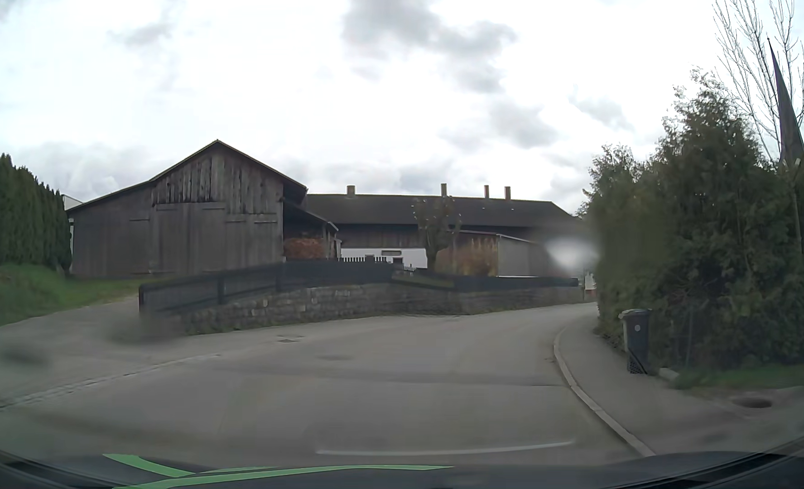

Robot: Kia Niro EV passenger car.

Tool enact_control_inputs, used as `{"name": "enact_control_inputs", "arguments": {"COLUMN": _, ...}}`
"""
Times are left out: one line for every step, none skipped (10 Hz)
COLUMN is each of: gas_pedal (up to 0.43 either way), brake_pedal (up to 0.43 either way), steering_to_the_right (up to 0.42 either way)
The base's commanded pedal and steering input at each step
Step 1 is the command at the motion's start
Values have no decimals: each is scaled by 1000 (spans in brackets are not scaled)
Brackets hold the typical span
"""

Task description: Follow the waypoints while adhering to traffic rules and regulations

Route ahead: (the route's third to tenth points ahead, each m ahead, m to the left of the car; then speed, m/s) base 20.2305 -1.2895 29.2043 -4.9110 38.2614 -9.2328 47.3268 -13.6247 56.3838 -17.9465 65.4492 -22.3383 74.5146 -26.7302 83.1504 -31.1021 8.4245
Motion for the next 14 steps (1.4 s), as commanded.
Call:
{"name": "enact_control_inputs", "arguments": {"gas_pedal": 0, "brake_pedal": 0, "steering_to_the_right": 64}}
{"name": "enact_control_inputs", "arguments": {"gas_pedal": 0, "brake_pedal": 0, "steering_to_the_right": 69}}
{"name": "enact_control_inputs", "arguments": {"gas_pedal": 0, "brake_pedal": 0, "steering_to_the_right": 74}}
{"name": "enact_control_inputs", "arguments": {"gas_pedal": 0, "brake_pedal": 0, "steering_to_the_right": 80}}
{"name": "enact_control_inputs", "arguments": {"gas_pedal": 0, "brake_pedal": 0, "steering_to_the_right": 86}}
{"name": "enact_control_inputs", "arguments": {"gas_pedal": 0, "brake_pedal": 0, "steering_to_the_right": 88}}
{"name": "enact_control_inputs", "arguments": {"gas_pedal": 0, "brake_pedal": 0, "steering_to_the_right": 88}}
{"name": "enact_control_inputs", "arguments": {"gas_pedal": 0, "brake_pedal": 0, "steering_to_the_right": 86}}
{"name": "enact_control_inputs", "arguments": {"gas_pedal": 0, "brake_pedal": 0, "steering_to_the_right": 86}}
{"name": "enact_control_inputs", "arguments": {"gas_pedal": 8, "brake_pedal": 0, "steering_to_the_right": 85}}
{"name": "enact_control_inputs", "arguments": {"gas_pedal": 20, "brake_pedal": 0, "steering_to_the_right": 83}}
{"name": "enact_control_inputs", "arguments": {"gas_pedal": 20, "brake_pedal": 0, "steering_to_the_right": 81}}
{"name": "enact_control_inputs", "arguments": {"gas_pedal": 28, "brake_pedal": 0, "steering_to_the_right": 81}}
{"name": "enact_control_inputs", "arguments": {"gas_pedal": 39, "brake_pedal": 0, "steering_to_the_right": 80}}
